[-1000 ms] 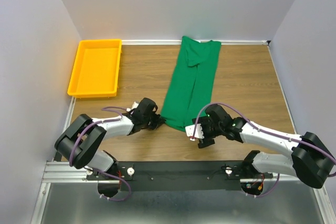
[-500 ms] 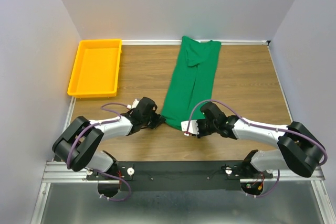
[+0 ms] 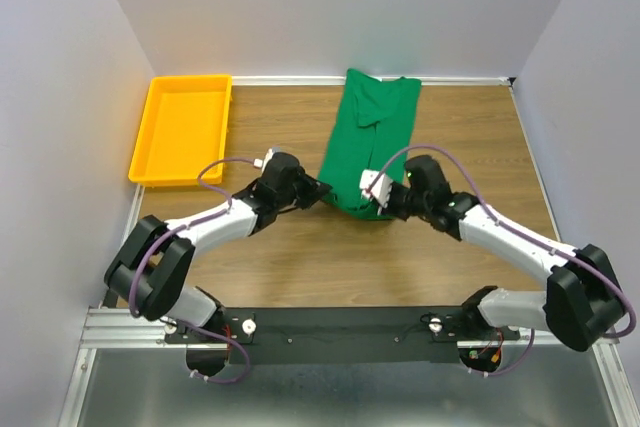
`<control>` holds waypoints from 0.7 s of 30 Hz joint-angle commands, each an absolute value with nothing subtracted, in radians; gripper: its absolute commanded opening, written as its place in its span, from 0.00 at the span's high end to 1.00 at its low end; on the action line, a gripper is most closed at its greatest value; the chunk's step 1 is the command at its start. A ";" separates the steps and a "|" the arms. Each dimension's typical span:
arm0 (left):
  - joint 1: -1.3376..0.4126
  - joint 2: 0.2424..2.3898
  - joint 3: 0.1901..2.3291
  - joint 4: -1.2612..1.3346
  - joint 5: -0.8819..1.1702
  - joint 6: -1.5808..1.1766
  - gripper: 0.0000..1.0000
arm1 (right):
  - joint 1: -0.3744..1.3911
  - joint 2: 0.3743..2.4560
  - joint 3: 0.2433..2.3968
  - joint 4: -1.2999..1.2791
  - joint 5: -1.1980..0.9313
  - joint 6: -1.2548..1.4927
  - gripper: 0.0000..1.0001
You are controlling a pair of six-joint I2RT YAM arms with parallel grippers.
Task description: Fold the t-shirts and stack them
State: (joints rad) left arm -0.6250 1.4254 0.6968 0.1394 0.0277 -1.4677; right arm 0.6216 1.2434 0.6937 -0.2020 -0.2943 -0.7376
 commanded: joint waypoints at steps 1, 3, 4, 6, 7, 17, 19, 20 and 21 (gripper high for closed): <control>-0.571 1.532 0.813 0.170 0.070 -1.394 1.00 | 0.445 1.291 0.804 -0.218 -0.334 -0.712 1.00; -0.535 1.610 0.908 0.163 0.095 -1.358 1.00 | 0.391 1.350 0.885 -0.218 -0.345 -0.732 0.99; -0.514 1.643 0.983 0.155 0.110 -1.332 1.00 | 0.340 1.414 0.941 -0.218 -0.353 -0.735 0.99; -0.494 1.705 1.054 0.140 0.130 -1.309 1.00 | 0.301 1.475 1.006 -0.216 -0.359 -0.736 1.00; -0.486 1.770 1.090 0.132 0.143 -1.299 1.00 | 0.276 1.515 1.035 -0.216 -0.357 -0.735 0.99; -0.423 2.088 1.476 0.041 0.244 -1.204 1.00 | 0.206 1.792 1.273 -0.216 -0.350 -0.730 0.99; -0.419 2.130 1.528 0.032 0.258 -1.187 1.00 | 0.203 1.824 1.301 -0.215 -0.345 -0.723 0.99; -0.419 2.153 1.555 0.026 0.261 -1.184 1.00 | 0.199 1.839 1.308 -0.215 -0.344 -0.716 0.99; -0.417 2.154 1.569 0.026 0.264 -1.183 1.00 | 0.199 1.839 1.313 -0.215 -0.341 -0.715 0.99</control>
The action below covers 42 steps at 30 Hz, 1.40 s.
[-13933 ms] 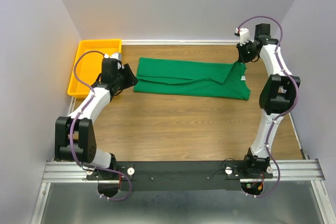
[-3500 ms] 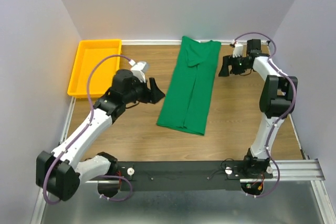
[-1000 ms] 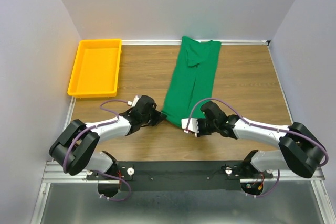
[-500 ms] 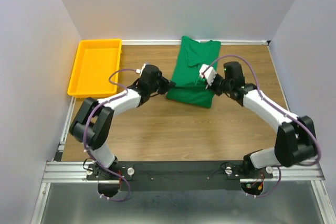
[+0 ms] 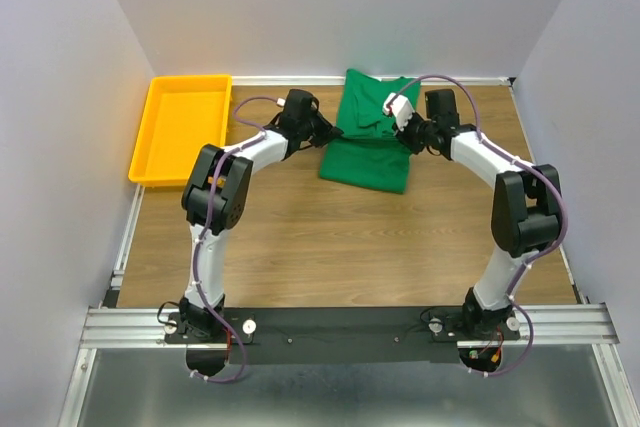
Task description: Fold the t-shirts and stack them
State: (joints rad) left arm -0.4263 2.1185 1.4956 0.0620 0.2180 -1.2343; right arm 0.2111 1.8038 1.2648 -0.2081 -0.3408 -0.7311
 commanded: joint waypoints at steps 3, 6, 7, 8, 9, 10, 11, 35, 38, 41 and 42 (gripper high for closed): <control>-0.416 2.192 1.618 0.009 0.268 -1.177 1.00 | 0.198 1.868 1.338 -0.215 -0.330 -0.710 0.99; -0.414 2.229 1.673 0.002 0.276 -1.164 1.00 | 0.193 1.891 1.354 -0.215 -0.321 -0.710 0.99; -0.414 2.247 1.687 -0.021 0.278 -1.163 1.00 | 0.192 1.901 1.358 -0.215 -0.322 -0.709 0.99; -0.414 2.255 1.713 -0.028 0.276 -1.161 1.00 | 0.190 1.907 1.362 -0.213 -0.321 -0.707 1.00; -0.414 2.263 1.726 -0.035 0.275 -1.158 1.00 | 0.189 1.911 1.370 -0.215 -0.321 -0.707 0.99; -0.413 2.273 1.735 -0.047 0.272 -1.158 1.00 | 0.187 1.917 1.376 -0.213 -0.318 -0.706 0.99; -0.413 2.278 1.741 -0.051 0.267 -1.160 1.00 | 0.189 1.928 1.382 -0.213 -0.314 -0.701 0.99; -0.327 2.142 1.870 -0.023 0.256 -0.924 0.43 | 0.127 1.984 1.635 -0.300 -0.444 -0.541 0.15; -0.318 1.981 1.694 -0.043 0.255 -0.855 0.43 | 0.136 1.892 1.510 -0.563 -0.768 -0.902 0.15; -0.322 1.850 1.453 -0.057 0.324 -0.871 0.43 | 0.218 1.781 1.294 -0.597 -0.651 -1.060 0.15; -0.330 1.823 1.324 -0.052 0.336 -0.890 0.43 | 0.241 1.757 1.246 -0.562 -0.602 -1.058 0.15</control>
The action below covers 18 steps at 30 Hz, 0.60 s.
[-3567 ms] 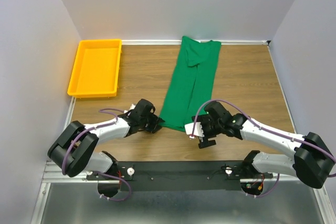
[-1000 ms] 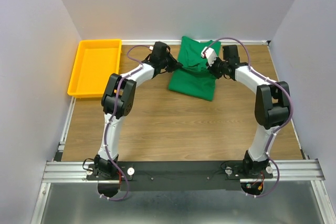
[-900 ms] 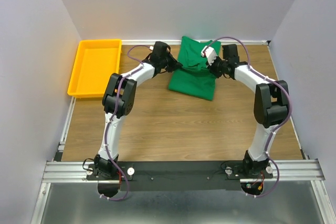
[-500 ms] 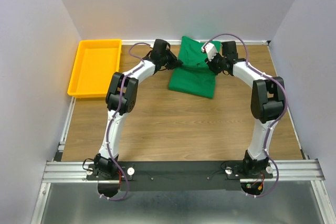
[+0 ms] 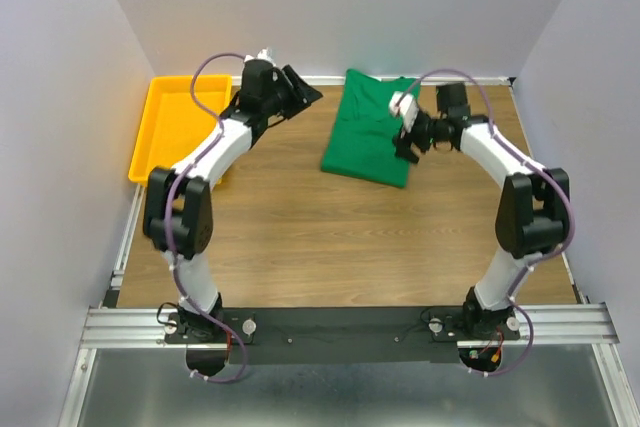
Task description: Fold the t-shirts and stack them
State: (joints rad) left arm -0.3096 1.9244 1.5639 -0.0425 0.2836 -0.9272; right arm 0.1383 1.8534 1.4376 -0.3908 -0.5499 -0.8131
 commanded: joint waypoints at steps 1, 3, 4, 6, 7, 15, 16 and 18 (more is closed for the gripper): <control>-0.340 1.774 1.260 -0.025 0.347 -0.912 0.43 | 0.259 1.735 1.194 -0.520 -0.553 -1.033 0.15; -0.383 1.735 1.105 0.014 0.338 -1.012 0.43 | 0.305 1.677 1.065 -0.383 -0.419 -0.973 0.13; -0.396 1.721 1.067 0.059 0.322 -1.050 0.42 | 0.322 1.654 1.036 -0.347 -0.352 -0.951 0.12; -0.436 1.724 0.990 0.104 0.292 -1.169 0.41 | 0.333 1.652 0.993 -0.275 -0.296 -0.921 0.12; -0.446 1.739 0.976 0.145 0.279 -1.195 0.41 | 0.334 1.654 0.986 -0.264 -0.266 -0.913 0.12; -0.497 1.894 1.078 0.083 0.152 -1.362 0.41 | 0.341 1.666 0.951 -0.196 -0.230 -0.917 0.11; -0.500 1.917 1.107 0.054 0.131 -1.385 0.41 | 0.341 1.673 0.953 -0.193 -0.232 -0.916 0.11; -0.502 1.940 1.143 -0.020 0.089 -1.410 0.41 | 0.341 1.678 0.957 -0.189 -0.238 -0.910 0.11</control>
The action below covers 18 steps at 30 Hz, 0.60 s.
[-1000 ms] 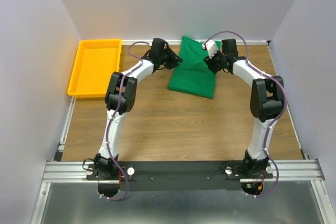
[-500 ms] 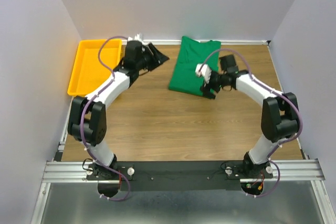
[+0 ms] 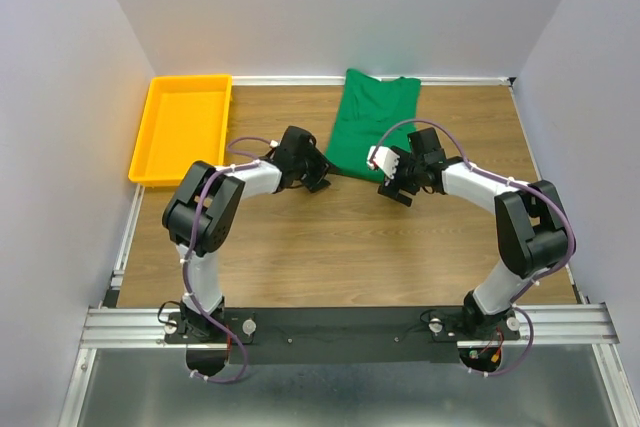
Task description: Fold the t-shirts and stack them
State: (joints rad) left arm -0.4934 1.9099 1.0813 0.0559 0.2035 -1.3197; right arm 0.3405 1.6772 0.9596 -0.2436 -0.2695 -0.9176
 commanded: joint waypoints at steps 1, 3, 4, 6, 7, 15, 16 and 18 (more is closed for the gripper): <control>-0.500 1.957 1.146 -0.026 0.081 -1.414 0.41 | 0.342 1.683 0.959 -0.187 -0.242 -0.910 0.11; -0.500 1.973 1.160 -0.026 0.078 -1.430 0.41 | 0.341 1.686 0.960 -0.186 -0.248 -0.910 0.12; -0.500 1.991 1.167 -0.047 0.072 -1.433 0.41 | 0.341 1.686 0.959 -0.186 -0.253 -0.911 0.12; -0.500 2.012 1.205 -0.096 0.055 -1.448 0.42 | 0.341 1.681 0.954 -0.186 -0.276 -0.920 0.12; -0.500 2.037 1.221 -0.132 0.051 -1.448 0.43 | 0.341 1.678 0.954 -0.187 -0.284 -0.922 0.12; -0.492 2.094 1.308 -0.181 0.034 -1.448 0.49 | 0.341 1.683 0.946 -0.224 -0.357 -0.980 0.14; -0.491 2.118 1.353 -0.202 0.035 -1.433 0.52 | 0.341 1.686 0.945 -0.229 -0.363 -0.986 0.14; -0.491 2.137 1.382 -0.210 0.038 -1.422 0.59 | 0.341 1.692 0.946 -0.227 -0.362 -0.999 0.15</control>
State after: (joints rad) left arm -0.4950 2.0666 1.3289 -0.1200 0.1040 -1.4429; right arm 0.3405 1.6775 0.9596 -0.2119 -0.3157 -0.9600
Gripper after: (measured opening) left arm 0.450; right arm 0.856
